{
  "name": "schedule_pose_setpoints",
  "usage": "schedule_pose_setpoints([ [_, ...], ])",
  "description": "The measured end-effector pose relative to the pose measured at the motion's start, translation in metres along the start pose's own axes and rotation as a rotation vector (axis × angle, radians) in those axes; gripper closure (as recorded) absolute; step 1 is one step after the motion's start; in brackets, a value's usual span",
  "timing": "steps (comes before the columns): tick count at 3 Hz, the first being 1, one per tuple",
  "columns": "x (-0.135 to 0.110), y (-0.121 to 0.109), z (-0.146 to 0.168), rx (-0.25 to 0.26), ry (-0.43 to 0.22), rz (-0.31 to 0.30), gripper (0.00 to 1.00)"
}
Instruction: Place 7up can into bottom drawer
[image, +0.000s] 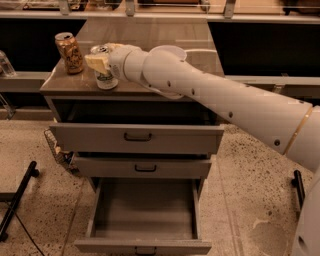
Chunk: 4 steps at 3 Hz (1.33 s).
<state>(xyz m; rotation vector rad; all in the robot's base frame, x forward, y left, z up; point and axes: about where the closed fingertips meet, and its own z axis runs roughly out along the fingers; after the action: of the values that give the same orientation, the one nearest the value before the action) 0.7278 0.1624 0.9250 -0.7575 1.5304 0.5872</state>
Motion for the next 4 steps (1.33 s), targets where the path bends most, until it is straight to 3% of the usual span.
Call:
schedule_pose_setpoints([
  [1,0.0177,-0.0133,-0.033,-0.087,-0.005,0.023,1.0],
  [4,0.017,-0.0132,-0.0341,-0.09,-0.005,0.024,1.0],
])
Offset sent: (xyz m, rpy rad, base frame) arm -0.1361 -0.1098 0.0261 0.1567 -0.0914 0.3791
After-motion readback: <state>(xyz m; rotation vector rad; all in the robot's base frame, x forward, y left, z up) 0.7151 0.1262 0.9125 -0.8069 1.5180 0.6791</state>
